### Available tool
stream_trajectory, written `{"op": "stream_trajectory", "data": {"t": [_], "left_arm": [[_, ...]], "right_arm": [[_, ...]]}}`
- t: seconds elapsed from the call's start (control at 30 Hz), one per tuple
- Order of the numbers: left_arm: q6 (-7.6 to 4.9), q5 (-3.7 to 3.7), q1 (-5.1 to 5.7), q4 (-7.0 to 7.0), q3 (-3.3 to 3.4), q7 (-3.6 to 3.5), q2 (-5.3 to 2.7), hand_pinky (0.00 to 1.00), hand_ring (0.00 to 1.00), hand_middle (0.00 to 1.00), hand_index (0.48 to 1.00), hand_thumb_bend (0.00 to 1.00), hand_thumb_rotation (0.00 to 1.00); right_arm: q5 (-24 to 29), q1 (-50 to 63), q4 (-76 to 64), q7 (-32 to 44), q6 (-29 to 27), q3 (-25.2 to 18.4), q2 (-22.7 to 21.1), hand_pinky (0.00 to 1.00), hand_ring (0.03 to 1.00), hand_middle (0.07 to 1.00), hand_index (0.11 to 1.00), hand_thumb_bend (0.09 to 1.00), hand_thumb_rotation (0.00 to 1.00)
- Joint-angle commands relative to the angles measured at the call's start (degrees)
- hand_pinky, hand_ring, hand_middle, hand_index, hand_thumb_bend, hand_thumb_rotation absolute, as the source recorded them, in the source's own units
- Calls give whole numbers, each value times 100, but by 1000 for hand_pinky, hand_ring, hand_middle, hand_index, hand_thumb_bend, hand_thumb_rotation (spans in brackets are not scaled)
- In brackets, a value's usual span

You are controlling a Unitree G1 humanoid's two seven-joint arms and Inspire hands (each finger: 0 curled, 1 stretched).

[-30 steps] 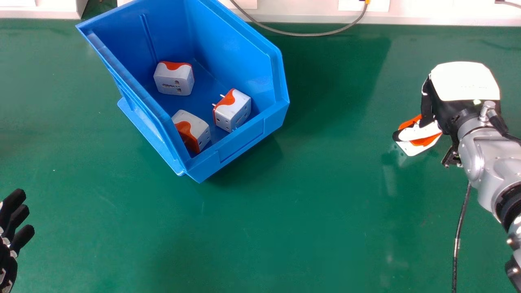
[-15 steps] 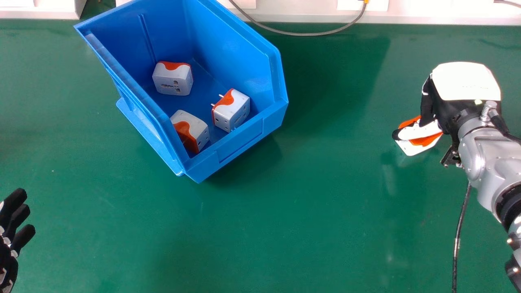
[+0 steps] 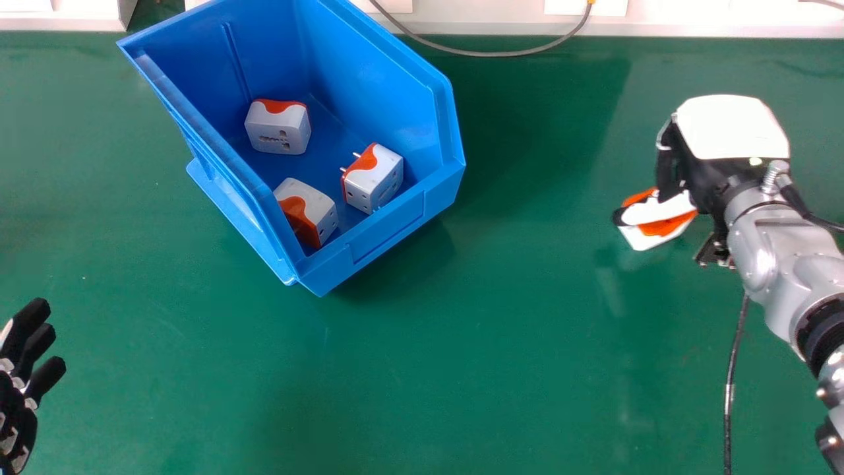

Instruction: Pick all objects and put in blue box

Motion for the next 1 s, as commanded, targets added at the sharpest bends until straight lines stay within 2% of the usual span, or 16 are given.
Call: {"op": "stream_trajectory", "data": {"t": [0.0,0.1,0.17,0.23,0.37,0.6,0.73,0.8,0.83,0.87,0.97], "left_arm": [[-20,42,1,-145,-12,58,-13,928,952,946,1000,942,958],[-11,59,-54,-115,-48,73,3,927,952,946,1000,944,956],[5,61,-75,-119,-65,79,3,927,952,946,1000,945,954],[14,63,-101,-100,-75,77,6,927,952,945,1000,945,953],[39,155,-140,-120,-114,116,10,927,952,946,1000,946,953],[39,178,-249,-58,-174,137,25,932,955,948,1000,942,954],[61,173,-312,-28,-196,146,33,932,955,949,1000,940,955],[69,184,-369,12,-204,150,45,932,955,950,1000,939,955],[73,190,-393,23,-208,155,47,932,955,950,1000,938,956],[80,197,-409,23,-212,164,46,932,955,950,1000,937,956],[113,243,-491,65,-216,196,57,932,954,950,1000,937,956]], "right_arm": [[108,94,-205,-5,-137,-89,-32,152,185,230,201,403,371],[117,220,-382,60,-409,-86,-33,153,187,235,207,397,377],[158,275,-484,147,-569,-95,-22,207,239,286,240,370,406],[215,355,-670,266,-708,-116,-44,187,212,258,213,363,393],[343,564,-1035,485,-971,-192,-70,94,124,175,172,368,385],[271,877,-1850,1004,-1157,-242,-244,83,113,163,157,353,426],[296,947,-2133,1063,-1013,-401,-358,69,104,163,161,354,407],[339,1027,-2313,1056,-878,-532,-393,94,133,190,173,358,396],[349,1087,-2480,1099,-759,-607,-420,124,167,224,198,364,406],[351,1155,-2685,1176,-607,-682,-453,185,231,282,259,387,429],[196,1508,-3748,1573,115,-912,-637,203,247,297,282,401,441]]}}
